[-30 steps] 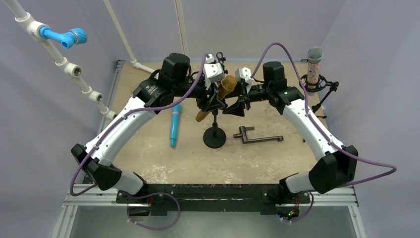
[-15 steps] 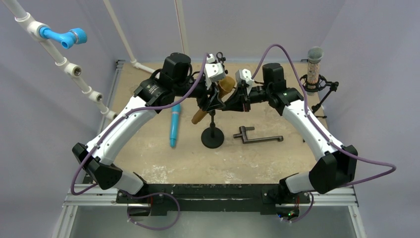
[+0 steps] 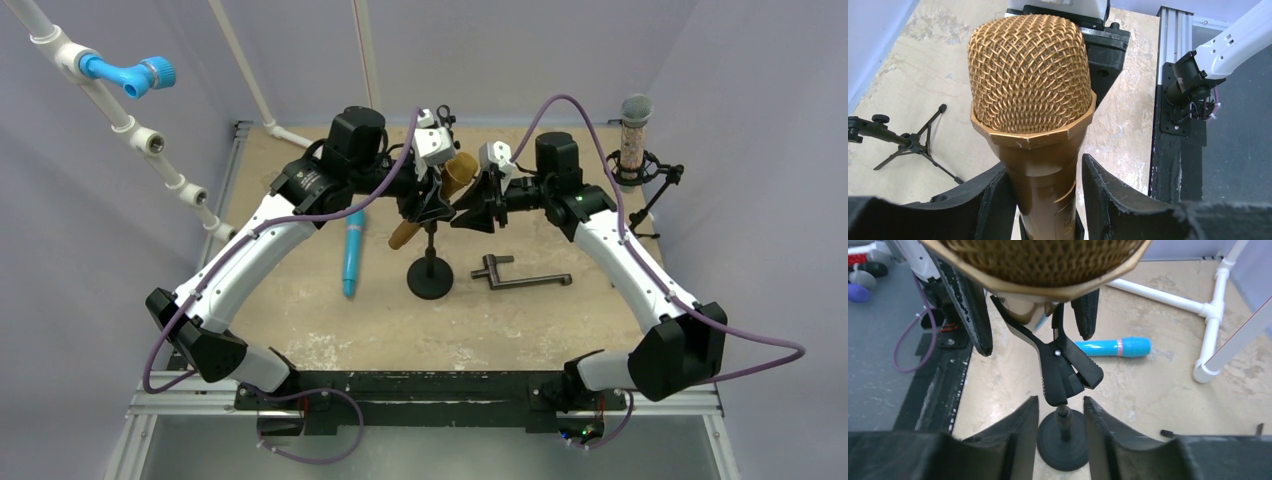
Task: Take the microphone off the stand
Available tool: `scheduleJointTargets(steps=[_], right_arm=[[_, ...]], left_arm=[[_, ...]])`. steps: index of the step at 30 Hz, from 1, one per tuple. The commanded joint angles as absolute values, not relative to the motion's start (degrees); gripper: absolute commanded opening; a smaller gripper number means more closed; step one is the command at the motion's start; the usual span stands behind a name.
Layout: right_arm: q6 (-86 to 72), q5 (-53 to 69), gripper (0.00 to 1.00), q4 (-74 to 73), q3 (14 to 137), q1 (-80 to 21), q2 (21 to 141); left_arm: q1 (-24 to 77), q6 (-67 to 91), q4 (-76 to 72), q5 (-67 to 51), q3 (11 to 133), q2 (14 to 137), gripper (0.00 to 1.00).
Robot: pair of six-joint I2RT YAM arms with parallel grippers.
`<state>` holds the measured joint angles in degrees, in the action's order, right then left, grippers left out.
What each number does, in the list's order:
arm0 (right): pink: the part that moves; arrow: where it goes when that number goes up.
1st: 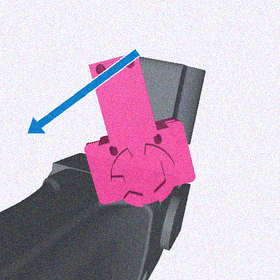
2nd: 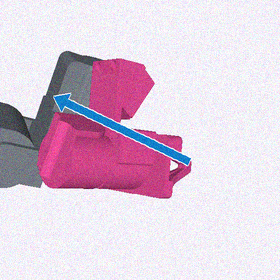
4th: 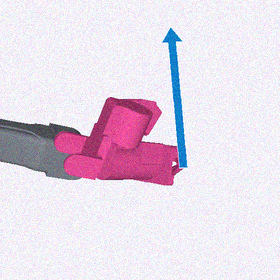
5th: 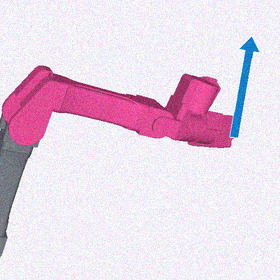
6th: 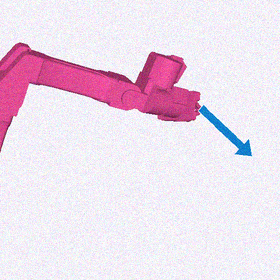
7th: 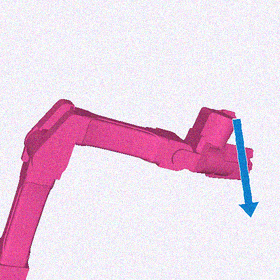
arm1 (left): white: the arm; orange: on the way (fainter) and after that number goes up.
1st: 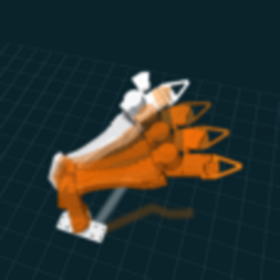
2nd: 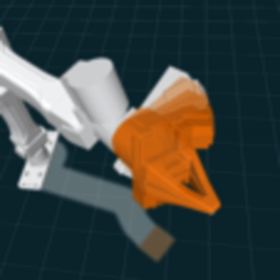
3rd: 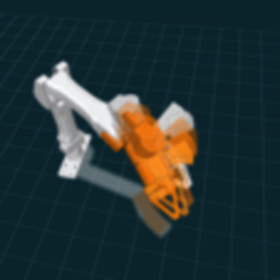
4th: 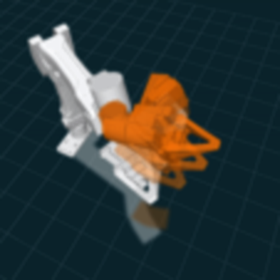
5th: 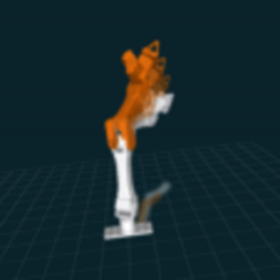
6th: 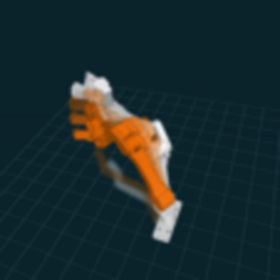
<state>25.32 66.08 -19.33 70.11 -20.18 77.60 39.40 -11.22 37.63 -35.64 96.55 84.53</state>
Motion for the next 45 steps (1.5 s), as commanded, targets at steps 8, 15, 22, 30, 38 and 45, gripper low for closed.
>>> scheduleJointTargets(steps=[8, 15, 22, 30, 38, 45], right_arm=[[25.3, 63.5, 0.73, -17.6, 72.3, -20.3, 77.5], [25.3, 67.4, 0.75, -16.7, 73.4, -20.3, 79.6], [28.9, 68.9, 0.75, -21.5, 76.9, -20.3, 81.8], [31.0, 70.2, 0.69, -24.6, 78.0, -20.3, 81.9], [31.3, 70.5, 0.59, -24.1, 76.1, -20.5, 81.1], [29.9, 70.7, 0.49, -22.3, 74.8, -21.1, 81.0]], left_arm=[[39.5, -14.4, 38.2, -38.3, 98.5, 83.8, 0.39], [39.3, -16.0, 39.5, -39.6, 99.4, 84.6, 0.33], [39.1, -16.4, 41.0, -40.4, 101.4, 85.9, 0.33], [38.7, -16.5, 41.0, -41.0, 101.4, 86.4, 0.33], [38.4, -15.2, 39.9, -41.8, 101.8, 87.0, 0.33], [38.3, -14.9, 39.7, -42.1, 101.7, 87.5, 0.33]])
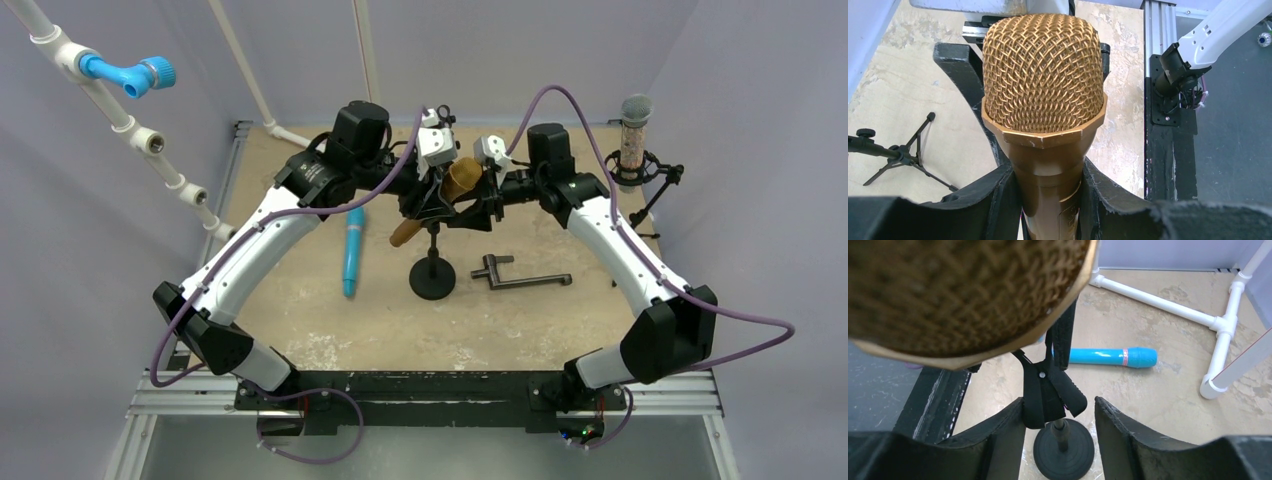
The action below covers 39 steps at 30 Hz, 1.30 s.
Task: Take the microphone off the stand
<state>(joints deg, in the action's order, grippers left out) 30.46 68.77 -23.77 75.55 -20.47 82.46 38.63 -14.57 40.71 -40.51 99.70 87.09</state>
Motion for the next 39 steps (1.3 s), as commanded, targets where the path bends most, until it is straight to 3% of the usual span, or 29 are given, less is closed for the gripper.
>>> scheduleJointTargets(steps=[1, 5, 9, 13, 16, 18, 20, 39], right_arm=[[29.7, 70.7, 0.46, -21.9, 74.5, -21.3, 81.0], [28.7, 70.6, 0.29, -20.7, 73.5, -21.3, 80.6], [28.2, 70.1, 0.00, -20.3, 72.9, -21.3, 79.5], [26.4, 68.9, 0.00, -18.4, 71.9, -21.3, 78.1], [25.9, 66.8, 0.00, -18.6, 71.5, -21.3, 77.3], [25.2, 65.2, 0.00, -18.2, 71.0, -21.4, 76.9], [23.9, 63.6, 0.00, -16.9, 70.2, -21.3, 76.2], [16.0, 60.0, 0.00, -10.2, 65.1, -21.4, 73.7]], left_arm=[[38.3, -14.8, 39.7, -42.1, 101.6, 87.5, 0.33], [38.2, -14.9, 39.7, -42.1, 101.6, 87.6, 0.33], [37.8, -14.9, 39.7, -42.0, 101.4, 87.2, 0.33], [37.4, -14.1, 39.3, -41.7, 101.0, 86.6, 0.32], [37.2, -13.1, 38.5, -41.5, 100.5, 85.9, 0.26], [37.2, -11.9, 37.6, -41.2, 100.0, 85.7, 0.16], [37.2, -10.1, 36.2, -41.1, 99.4, 85.5, 0.00], [33.2, -2.1, 22.5, -48.8, 92.5, 79.7, 0.00]])
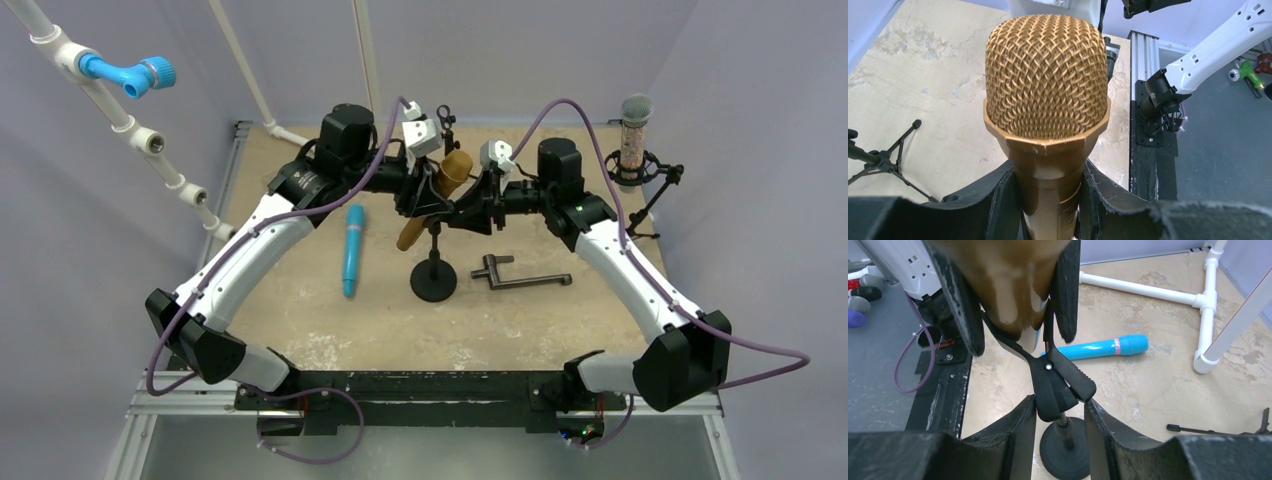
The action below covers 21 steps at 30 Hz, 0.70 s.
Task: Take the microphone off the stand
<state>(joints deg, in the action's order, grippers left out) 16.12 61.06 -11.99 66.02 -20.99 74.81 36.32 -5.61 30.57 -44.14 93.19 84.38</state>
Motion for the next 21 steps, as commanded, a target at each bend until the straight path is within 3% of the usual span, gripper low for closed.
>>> scheduleJointTargets(steps=[1, 13, 14, 18, 19, 21], right_arm=[[15.9, 60.0, 0.00, -10.3, 65.0, -21.3, 73.7], [17.1, 60.4, 0.00, -12.6, 65.5, -21.3, 73.2], [17.5, 60.9, 0.06, -13.6, 66.2, -21.3, 73.3], [19.2, 63.6, 0.69, -17.7, 68.3, -21.3, 73.5], [19.6, 64.5, 0.79, -18.9, 68.9, -21.3, 73.6], [20.6, 66.0, 0.88, -20.5, 69.8, -21.5, 73.7]], left_arm=[[32.6, -2.0, 22.4, -49.3, 92.2, 79.3, 0.00], [30.9, -4.4, 23.9, -52.9, 90.6, 78.3, 0.00], [30.9, -4.4, 23.7, -53.3, 90.5, 78.3, 0.00], [31.0, -5.6, 22.3, -56.2, 89.4, 78.3, 0.00], [31.0, -6.1, 22.2, -57.0, 89.2, 78.3, 0.00], [31.0, -7.5, 22.3, -58.6, 88.7, 78.5, 0.00]])
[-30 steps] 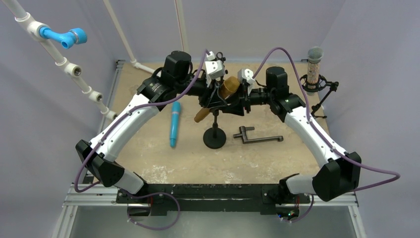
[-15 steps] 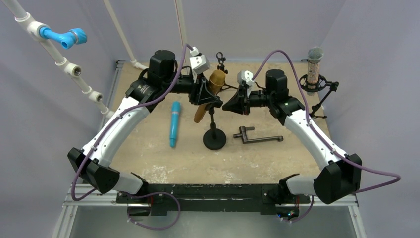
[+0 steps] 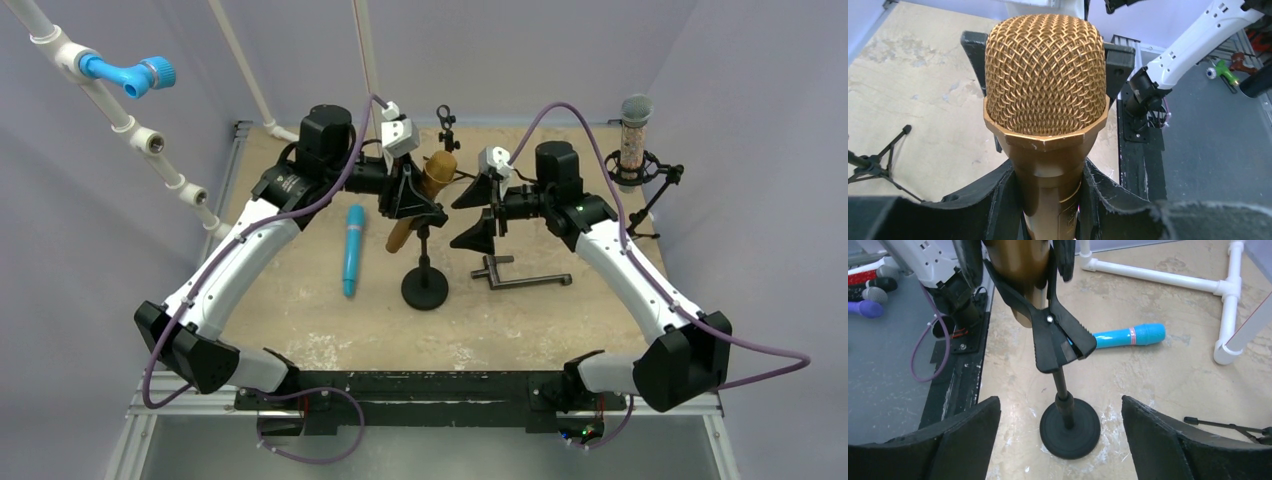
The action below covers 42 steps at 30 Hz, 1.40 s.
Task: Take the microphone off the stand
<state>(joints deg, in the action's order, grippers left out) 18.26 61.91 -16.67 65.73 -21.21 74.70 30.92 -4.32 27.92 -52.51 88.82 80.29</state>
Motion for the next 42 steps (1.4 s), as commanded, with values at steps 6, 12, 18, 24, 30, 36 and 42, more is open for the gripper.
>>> scheduleJointTargets(steps=[6, 12, 18, 24, 30, 36, 42], right_arm=[[21.7, 66.1, 0.92, -22.0, 71.4, -23.5, 74.5], [22.6, 65.1, 0.89, -22.0, 72.3, -26.0, 76.1], [23.2, 65.1, 0.75, -22.5, 73.3, -27.0, 76.9], [23.5, 64.8, 0.44, -21.7, 71.8, -27.0, 76.2], [24.8, 63.8, 0.00, -22.3, 71.4, -27.1, 75.6], [26.3, 62.0, 0.00, -22.2, 70.2, -27.0, 74.7], [24.0, 57.8, 0.00, -19.4, 67.2, -26.6, 73.8]], left_arm=[[31.2, -10.6, 22.9, -64.2, 88.7, 79.3, 0.00], [32.0, -11.7, 23.5, -64.6, 88.8, 79.8, 0.00], [32.2, -12.3, 24.4, -64.0, 88.6, 79.9, 0.00], [32.2, -12.4, 24.3, -63.7, 88.3, 79.9, 0.00], [32.2, -12.4, 24.4, -63.6, 88.1, 80.1, 0.00], [32.2, -13.1, 25.1, -62.7, 88.3, 79.6, 0.00], [32.1, -13.2, 27.6, -62.8, 90.3, 78.9, 0.00]])
